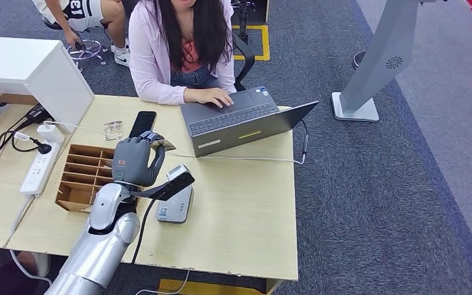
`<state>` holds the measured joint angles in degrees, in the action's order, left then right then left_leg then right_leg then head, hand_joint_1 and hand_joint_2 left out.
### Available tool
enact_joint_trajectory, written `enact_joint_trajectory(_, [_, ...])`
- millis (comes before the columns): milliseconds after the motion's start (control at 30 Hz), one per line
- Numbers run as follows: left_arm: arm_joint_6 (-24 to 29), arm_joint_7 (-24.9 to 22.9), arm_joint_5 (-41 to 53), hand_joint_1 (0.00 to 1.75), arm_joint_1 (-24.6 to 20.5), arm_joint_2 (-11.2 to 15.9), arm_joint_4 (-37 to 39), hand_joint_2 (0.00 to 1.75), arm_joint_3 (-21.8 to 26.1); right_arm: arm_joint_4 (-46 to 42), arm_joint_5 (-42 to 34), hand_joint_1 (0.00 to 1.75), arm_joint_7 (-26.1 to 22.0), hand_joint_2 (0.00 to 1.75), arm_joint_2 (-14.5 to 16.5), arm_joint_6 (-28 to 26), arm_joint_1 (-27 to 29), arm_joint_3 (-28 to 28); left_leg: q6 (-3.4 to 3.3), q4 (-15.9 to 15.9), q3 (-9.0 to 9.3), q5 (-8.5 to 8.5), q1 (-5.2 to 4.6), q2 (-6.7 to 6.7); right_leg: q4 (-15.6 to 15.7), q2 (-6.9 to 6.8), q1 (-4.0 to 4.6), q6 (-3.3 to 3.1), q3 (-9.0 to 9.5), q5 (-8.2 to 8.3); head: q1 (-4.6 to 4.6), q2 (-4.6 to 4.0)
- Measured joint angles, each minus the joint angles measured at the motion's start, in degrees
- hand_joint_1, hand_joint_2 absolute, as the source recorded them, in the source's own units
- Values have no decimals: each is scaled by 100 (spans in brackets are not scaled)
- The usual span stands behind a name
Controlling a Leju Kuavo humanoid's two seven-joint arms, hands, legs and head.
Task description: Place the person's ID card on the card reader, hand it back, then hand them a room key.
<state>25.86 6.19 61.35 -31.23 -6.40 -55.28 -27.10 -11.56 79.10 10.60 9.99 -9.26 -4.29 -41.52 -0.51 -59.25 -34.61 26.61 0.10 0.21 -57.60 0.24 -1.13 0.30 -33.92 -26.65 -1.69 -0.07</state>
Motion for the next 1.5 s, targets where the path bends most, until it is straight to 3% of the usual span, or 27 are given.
enact_joint_trajectory(467, [-374,-268,71,175,21,1,262,175,-157,0,66,0,0,175,0,37,-1,-45,0,0,0,0,0,0,0,0,0,0,0,0,0,0])
enact_joint_trajectory(700, [-1267,-761,130,175,87,-2,690,175,-327,0,126,0,-72,175,0,102,1,-46,0,0,0,0,0,2,0,1,0,0,-1,0,1,0])
enact_joint_trajectory(933, [-1696,-815,-72,175,112,-1,1028,175,-379,0,182,0,-100,175,0,104,3,-46,0,0,-1,0,0,0,0,0,0,0,-2,0,1,0])
enact_joint_trajectory(1233, [-1928,-861,-227,175,63,-1,1227,175,-379,0,224,0,-122,175,0,108,3,-46,0,0,1,0,0,0,0,-1,0,0,1,0,1,0])
enact_joint_trajectory(1500, [-1596,-910,-257,175,31,-1,1320,175,-379,0,232,0,-130,175,0,104,3,-49,0,0,3,-1,0,0,0,-1,0,0,3,0,1,0])
